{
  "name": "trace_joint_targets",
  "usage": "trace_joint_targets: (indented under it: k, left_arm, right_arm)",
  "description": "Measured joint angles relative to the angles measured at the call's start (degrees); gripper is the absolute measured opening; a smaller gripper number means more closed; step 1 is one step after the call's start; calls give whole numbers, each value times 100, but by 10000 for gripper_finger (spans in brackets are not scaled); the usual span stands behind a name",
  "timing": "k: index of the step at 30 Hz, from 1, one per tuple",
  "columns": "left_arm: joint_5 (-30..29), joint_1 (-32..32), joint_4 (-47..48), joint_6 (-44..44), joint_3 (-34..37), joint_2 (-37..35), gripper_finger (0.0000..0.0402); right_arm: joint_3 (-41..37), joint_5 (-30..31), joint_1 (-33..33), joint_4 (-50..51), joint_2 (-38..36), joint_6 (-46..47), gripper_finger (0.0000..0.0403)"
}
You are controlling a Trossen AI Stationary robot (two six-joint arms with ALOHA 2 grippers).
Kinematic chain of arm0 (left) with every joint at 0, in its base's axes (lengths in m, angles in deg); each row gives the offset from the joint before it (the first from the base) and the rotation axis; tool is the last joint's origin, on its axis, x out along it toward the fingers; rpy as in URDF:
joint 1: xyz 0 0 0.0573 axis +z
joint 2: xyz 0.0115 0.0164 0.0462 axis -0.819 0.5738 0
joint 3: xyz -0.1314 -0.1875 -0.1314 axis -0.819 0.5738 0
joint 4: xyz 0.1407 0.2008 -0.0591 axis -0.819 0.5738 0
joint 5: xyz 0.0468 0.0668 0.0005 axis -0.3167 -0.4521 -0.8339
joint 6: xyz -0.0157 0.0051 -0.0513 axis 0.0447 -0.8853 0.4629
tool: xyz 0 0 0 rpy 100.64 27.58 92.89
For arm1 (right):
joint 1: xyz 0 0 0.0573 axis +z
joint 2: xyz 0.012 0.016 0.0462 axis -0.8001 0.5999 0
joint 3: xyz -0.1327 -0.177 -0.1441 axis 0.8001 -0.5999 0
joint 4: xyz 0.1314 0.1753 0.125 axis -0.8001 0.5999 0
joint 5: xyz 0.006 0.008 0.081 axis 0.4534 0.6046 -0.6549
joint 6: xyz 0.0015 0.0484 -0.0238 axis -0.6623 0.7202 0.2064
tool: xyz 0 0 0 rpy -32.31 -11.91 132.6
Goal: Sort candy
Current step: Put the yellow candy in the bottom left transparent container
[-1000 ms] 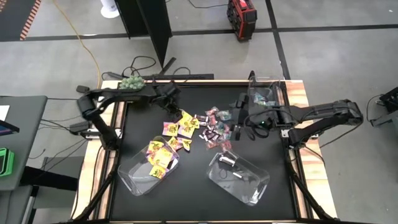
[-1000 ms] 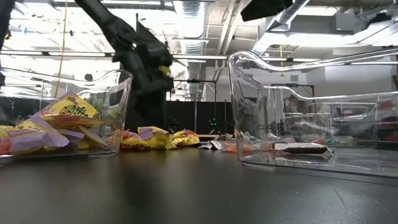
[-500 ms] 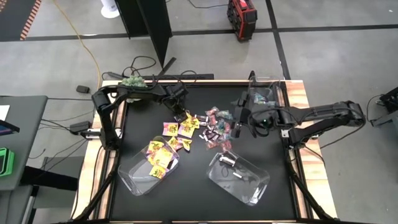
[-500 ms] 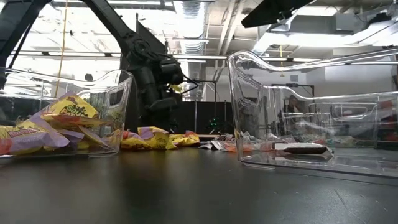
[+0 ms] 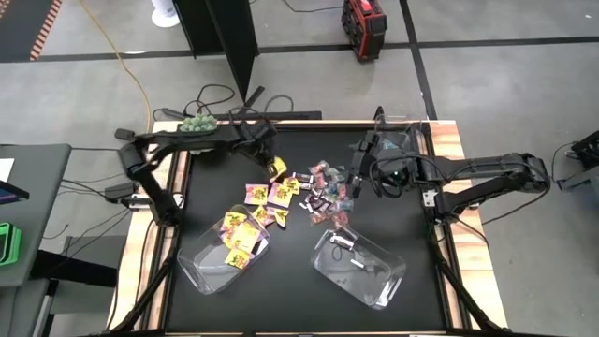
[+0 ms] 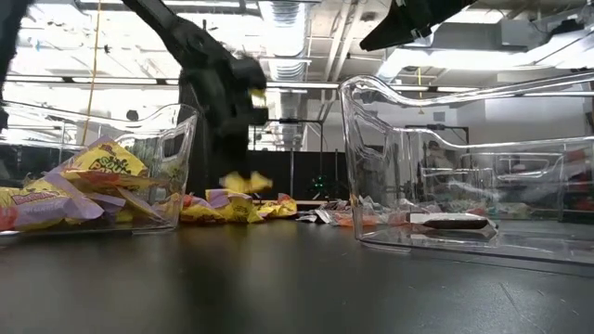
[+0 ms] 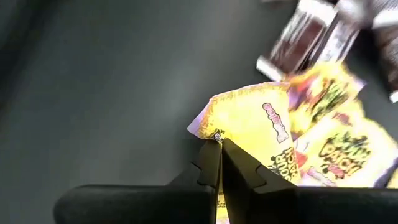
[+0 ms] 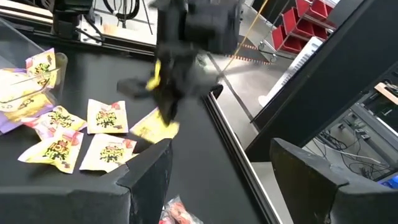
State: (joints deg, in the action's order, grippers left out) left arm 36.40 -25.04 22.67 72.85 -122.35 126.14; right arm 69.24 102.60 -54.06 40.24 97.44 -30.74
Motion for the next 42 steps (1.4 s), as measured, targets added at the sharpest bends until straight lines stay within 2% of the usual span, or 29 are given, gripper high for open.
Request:
trace_joint_targets:
  k: [4, 6, 8, 12, 14, 16, 20, 23, 25, 28, 32, 34, 39, 42]
  left_arm:
    - [-4, -111, 114, -154, -2, -1033, 2]
    - [282, -222, 340, -331, -7, -1588, 2]
    - [993, -378, 553, -608, -7, -2092, 2]
    - [2834, -745, 669, -1273, -7, -3016, 2]
    - [3492, -946, 671, -1662, -7, -3382, 2]
    - [3856, -1165, 654, -1953, -7, -3671, 2]
    - [3908, -1427, 658, -1983, -7, -4011, 2]
    - [3458, -1539, 653, -1491, -7, -4100, 2]
    - [2804, -1626, 785, -789, -9, -4097, 2]
    - [1592, -1825, 1564, 231, -9, -3966, 2]
    - [172, -2443, 2631, 1416, -9, -3596, 2]
    - [-358, -2813, 3007, 1873, -9, -3404, 2]
    - [-521, -3563, 3242, 2645, -9, -2904, 4]
    - [-408, -3953, 3181, 2833, -9, -2571, 27]
  right_arm:
    - [0, -8, -2, 25, 2, 0, 286]
    - [2, -11, -2, 25, 2, -2, 286]
    - [2, -13, -1, 27, 2, -25, 286]
    - [4, -17, -74, 25, 2, -90, 286]
    - [4, -15, -144, 23, 2, -90, 286]
    - [4, -16, -202, 21, 2, -90, 286]
    - [4, -16, -255, 21, 2, -87, 286]
    - [7, -17, -249, 18, 2, -88, 286]
    - [7, -17, -249, 18, 2, -90, 286]
    - [7, -17, -249, 23, 2, -90, 286]
    - [7, -17, -249, 112, 2, -50, 286]
    - [7, -17, -249, 195, 2, -40, 285]
    - [7, -17, -249, 222, 4, 2, 285]
    - [7, -17, -249, 222, 4, 5, 285]
